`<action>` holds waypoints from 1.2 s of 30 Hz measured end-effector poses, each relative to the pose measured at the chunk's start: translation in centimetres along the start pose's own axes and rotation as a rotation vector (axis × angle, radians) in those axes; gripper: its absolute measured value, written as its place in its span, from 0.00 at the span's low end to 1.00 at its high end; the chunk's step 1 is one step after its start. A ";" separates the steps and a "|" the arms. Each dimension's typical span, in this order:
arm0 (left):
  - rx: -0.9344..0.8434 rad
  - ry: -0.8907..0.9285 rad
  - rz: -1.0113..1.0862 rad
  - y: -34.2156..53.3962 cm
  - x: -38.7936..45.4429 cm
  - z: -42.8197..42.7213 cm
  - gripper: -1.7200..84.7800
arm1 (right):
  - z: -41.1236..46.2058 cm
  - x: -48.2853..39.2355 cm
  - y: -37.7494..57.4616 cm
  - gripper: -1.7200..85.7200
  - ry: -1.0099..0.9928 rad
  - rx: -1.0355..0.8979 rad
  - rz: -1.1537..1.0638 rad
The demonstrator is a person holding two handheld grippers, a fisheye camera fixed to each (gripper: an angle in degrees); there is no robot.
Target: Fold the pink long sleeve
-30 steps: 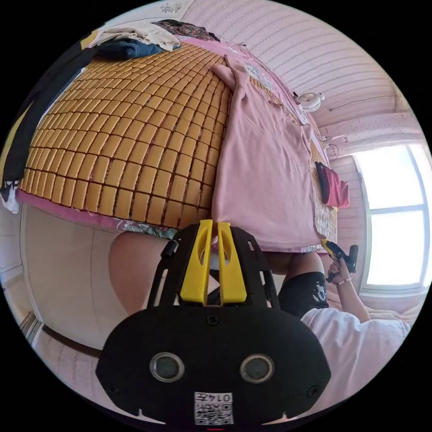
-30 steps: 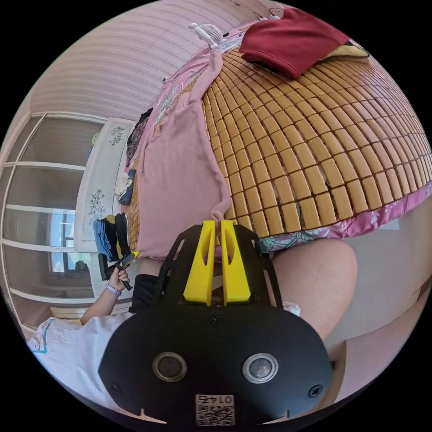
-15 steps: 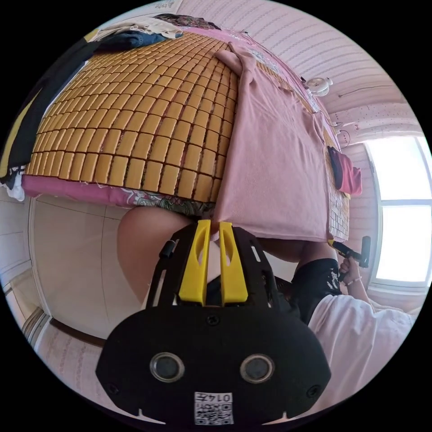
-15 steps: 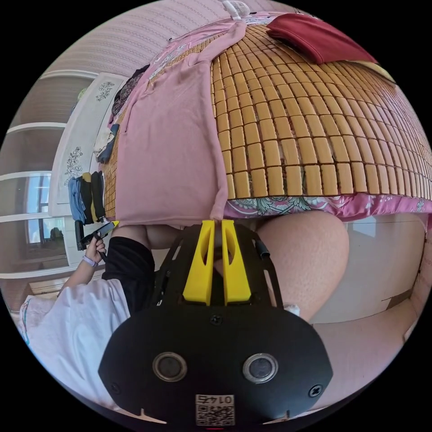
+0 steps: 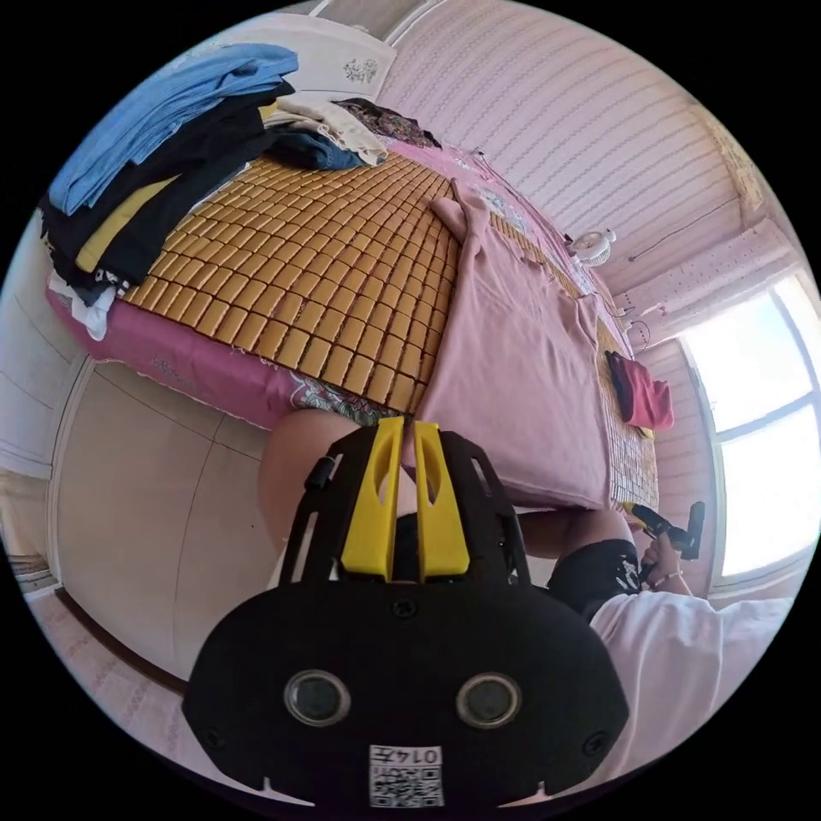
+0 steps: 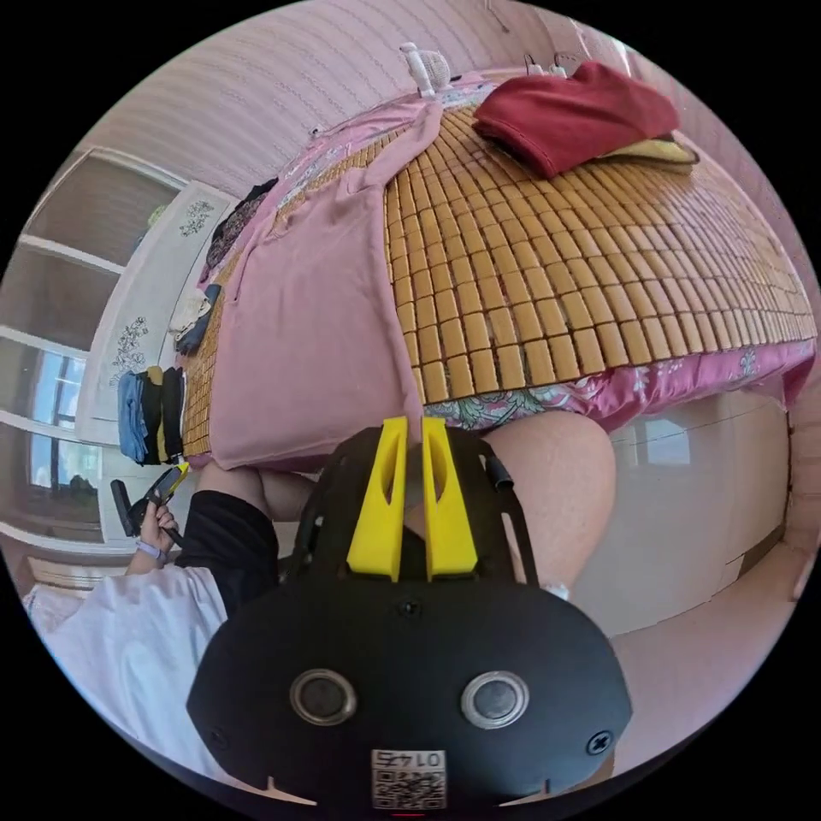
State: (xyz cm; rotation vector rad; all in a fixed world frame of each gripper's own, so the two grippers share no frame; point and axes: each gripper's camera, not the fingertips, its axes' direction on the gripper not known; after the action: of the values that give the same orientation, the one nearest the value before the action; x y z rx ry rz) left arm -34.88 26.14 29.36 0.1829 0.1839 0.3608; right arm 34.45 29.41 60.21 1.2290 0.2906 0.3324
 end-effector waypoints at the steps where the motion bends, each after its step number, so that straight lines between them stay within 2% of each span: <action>1: 0.023 -0.004 0.030 0.8 0.4 -0.7 0.02 | -0.3 -0.7 0.4 0.04 0.025 0.029 -0.022; 7: 0.119 -0.032 0.259 5.6 4.5 -3.5 0.01 | -1.8 -6.0 4.3 0.02 0.182 0.132 -0.173; 9: 0.150 -0.054 0.334 7.4 6.1 -4.1 0.01 | -3.0 -8.6 6.9 0.02 0.370 0.260 -0.258; 11: 0.179 -0.067 0.417 9.2 7.7 -4.6 0.01 | -3.6 -10.3 8.9 0.01 0.446 0.351 -0.317; 14: 0.198 -0.046 0.526 12.2 9.8 -4.6 0.01 | -3.4 -11.5 11.3 0.01 0.485 0.379 -0.351; 17: 0.211 -0.006 0.584 15.0 10.9 -4.2 0.01 | -3.2 -11.3 13.0 0.03 0.455 0.347 -0.327; 25: 0.215 0.102 0.644 20.0 12.2 -1.0 0.07 | -5.0 -11.2 17.1 0.08 0.401 0.441 -0.377; 32: 0.130 0.083 0.683 19.6 12.1 4.6 0.09 | -5.6 -9.3 15.3 0.12 0.288 0.415 -0.351; 36: 0.101 0.071 0.685 16.4 11.2 9.6 0.09 | -4.4 -7.6 11.5 0.14 0.234 0.356 -0.315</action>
State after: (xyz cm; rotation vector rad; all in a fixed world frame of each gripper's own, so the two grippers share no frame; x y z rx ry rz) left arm -28.04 43.94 40.44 0.3328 0.2062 1.0417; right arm 24.72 33.58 70.06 1.4684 0.7619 0.1531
